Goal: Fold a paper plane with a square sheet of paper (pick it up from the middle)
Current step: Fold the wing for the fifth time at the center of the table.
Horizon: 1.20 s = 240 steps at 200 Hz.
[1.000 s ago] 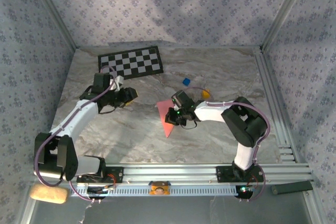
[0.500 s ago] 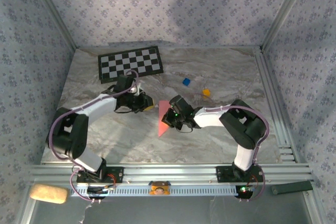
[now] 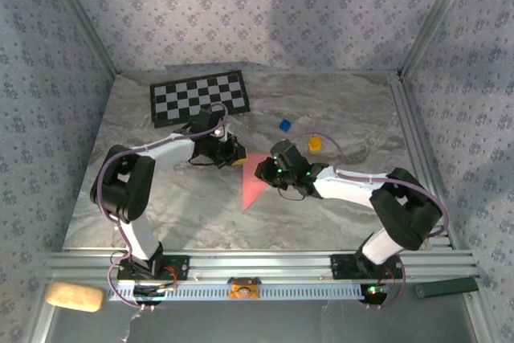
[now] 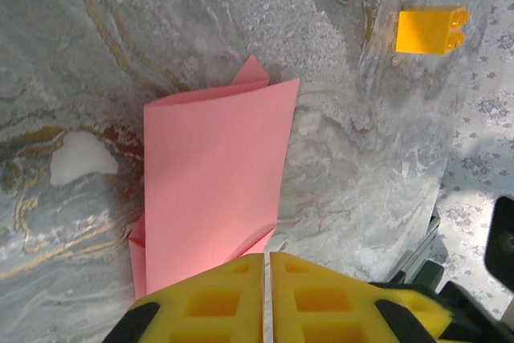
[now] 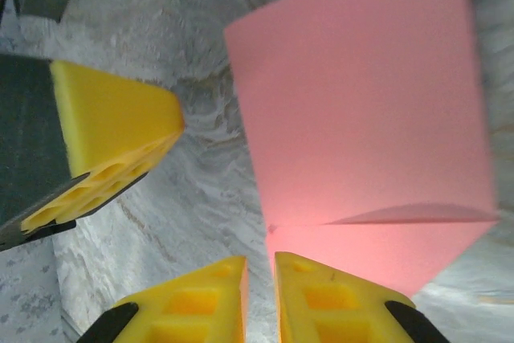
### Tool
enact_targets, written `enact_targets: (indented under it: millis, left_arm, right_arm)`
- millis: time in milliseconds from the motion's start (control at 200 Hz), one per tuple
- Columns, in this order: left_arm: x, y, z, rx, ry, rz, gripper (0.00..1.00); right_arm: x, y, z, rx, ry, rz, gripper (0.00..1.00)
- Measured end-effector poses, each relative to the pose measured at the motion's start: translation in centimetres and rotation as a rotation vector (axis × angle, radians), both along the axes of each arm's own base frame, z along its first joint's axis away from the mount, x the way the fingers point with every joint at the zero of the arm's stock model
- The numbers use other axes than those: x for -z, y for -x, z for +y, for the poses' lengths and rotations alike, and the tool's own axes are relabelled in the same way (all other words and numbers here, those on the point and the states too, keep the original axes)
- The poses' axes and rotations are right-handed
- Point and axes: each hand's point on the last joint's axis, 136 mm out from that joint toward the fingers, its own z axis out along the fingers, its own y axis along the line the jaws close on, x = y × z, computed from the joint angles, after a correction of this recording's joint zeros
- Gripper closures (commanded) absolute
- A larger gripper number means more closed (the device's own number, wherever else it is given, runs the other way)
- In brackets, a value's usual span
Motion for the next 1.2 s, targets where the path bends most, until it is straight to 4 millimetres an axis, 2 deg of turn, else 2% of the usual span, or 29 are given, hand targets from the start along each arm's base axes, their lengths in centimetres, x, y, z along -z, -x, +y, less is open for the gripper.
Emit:
enact_targets:
  millis: [125,185,470,615,820,1199]
  left_arm:
    - [0.5,-0.3,-0.3,0.004,-0.007,0.013,0.91]
    - [1.0,-0.3,-0.5,0.008,-0.012,0.023,0.91]
    - [2.9,-0.3,-0.9,0.016,-0.034,0.066,0.93]
    - [4.2,-0.1,-0.7,0.021,-0.050,0.090,0.94]
    - [6.2,1.3,-0.1,0.034,-0.073,0.129,0.95]
    - [6.3,1.6,-0.2,0.066,-0.013,0.089,0.95]
  right_arm:
    - [1.4,-0.6,-2.5,0.036,0.035,0.020,0.81]
    - [1.9,-0.5,-3.0,0.037,0.049,0.031,0.81]
    - [2.1,-0.3,-3.0,0.023,0.050,0.040,0.80]
    - [2.4,-0.3,-3.5,0.028,0.050,0.051,0.77]
    - [3.4,-0.6,-4.3,0.030,0.044,0.089,0.71]
    - [5.5,0.2,-4.0,-0.004,0.032,0.176,0.68]
